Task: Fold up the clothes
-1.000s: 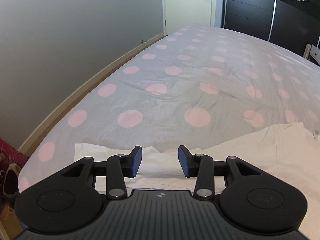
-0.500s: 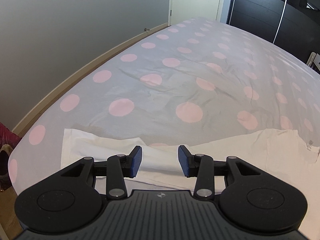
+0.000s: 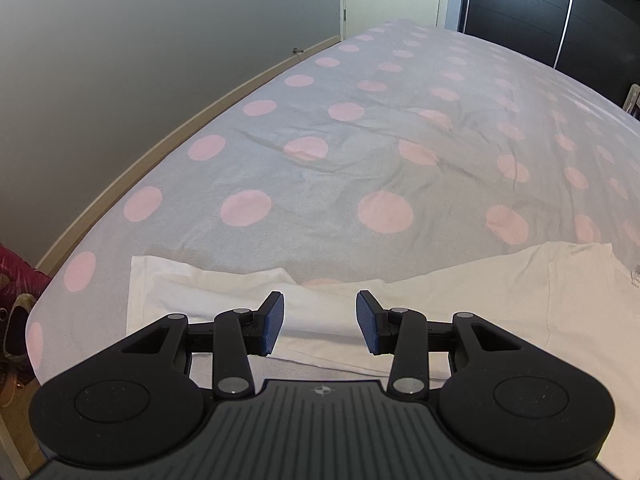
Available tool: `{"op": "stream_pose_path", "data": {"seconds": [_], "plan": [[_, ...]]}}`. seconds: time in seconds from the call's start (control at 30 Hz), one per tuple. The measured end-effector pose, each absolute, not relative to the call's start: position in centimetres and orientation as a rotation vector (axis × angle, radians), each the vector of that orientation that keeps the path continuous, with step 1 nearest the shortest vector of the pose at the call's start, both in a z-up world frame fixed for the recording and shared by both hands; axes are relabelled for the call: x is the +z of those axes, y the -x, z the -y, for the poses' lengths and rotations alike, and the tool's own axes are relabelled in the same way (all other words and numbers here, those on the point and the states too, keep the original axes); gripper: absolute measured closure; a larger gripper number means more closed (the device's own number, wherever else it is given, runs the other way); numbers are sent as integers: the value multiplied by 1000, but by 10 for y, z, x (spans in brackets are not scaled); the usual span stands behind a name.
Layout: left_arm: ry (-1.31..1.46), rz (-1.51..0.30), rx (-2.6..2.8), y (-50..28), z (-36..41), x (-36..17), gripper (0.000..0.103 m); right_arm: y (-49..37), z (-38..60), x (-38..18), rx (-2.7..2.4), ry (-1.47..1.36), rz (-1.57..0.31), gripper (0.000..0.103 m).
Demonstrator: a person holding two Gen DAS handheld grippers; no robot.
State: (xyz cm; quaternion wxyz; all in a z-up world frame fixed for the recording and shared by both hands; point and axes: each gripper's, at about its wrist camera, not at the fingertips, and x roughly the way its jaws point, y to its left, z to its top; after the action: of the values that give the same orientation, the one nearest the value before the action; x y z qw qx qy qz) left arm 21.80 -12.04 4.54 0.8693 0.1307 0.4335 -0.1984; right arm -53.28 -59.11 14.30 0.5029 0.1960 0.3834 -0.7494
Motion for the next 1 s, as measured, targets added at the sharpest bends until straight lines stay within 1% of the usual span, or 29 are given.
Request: {"op": "stream_pose_path", "data": {"seconds": [0.17, 0.33, 0.4, 0.43, 0.53, 0.6, 0.67, 0.77, 1.0], "plan": [[-329, -914, -451, -214, 128, 39, 65, 550, 594, 108, -1820, -503, -990, 100], [-413, -963, -565, -200, 139, 27, 65, 549, 583, 101, -1784, -474, -993, 97], [-454, -962, -602, -190, 143, 25, 65, 544, 574, 108, -1781, -434, -974, 85], [-467, -964, -624, -185, 144, 25, 65, 540, 569, 112, -1775, -407, -959, 78], [-514, -979, -694, -166, 144, 21, 65, 523, 548, 124, -1738, -330, -896, 73], [-549, -995, -746, -152, 143, 17, 65, 505, 529, 126, -1682, -303, -861, 72], [-584, -1010, -797, -138, 142, 14, 65, 486, 510, 125, -1612, -289, -833, 69], [-667, -1026, -860, -114, 138, 4, 65, 453, 479, 109, -1466, -311, -834, 68], [-839, -1109, -1006, -69, 102, -30, 65, 375, 405, 53, -1111, -352, -920, 68]]}}
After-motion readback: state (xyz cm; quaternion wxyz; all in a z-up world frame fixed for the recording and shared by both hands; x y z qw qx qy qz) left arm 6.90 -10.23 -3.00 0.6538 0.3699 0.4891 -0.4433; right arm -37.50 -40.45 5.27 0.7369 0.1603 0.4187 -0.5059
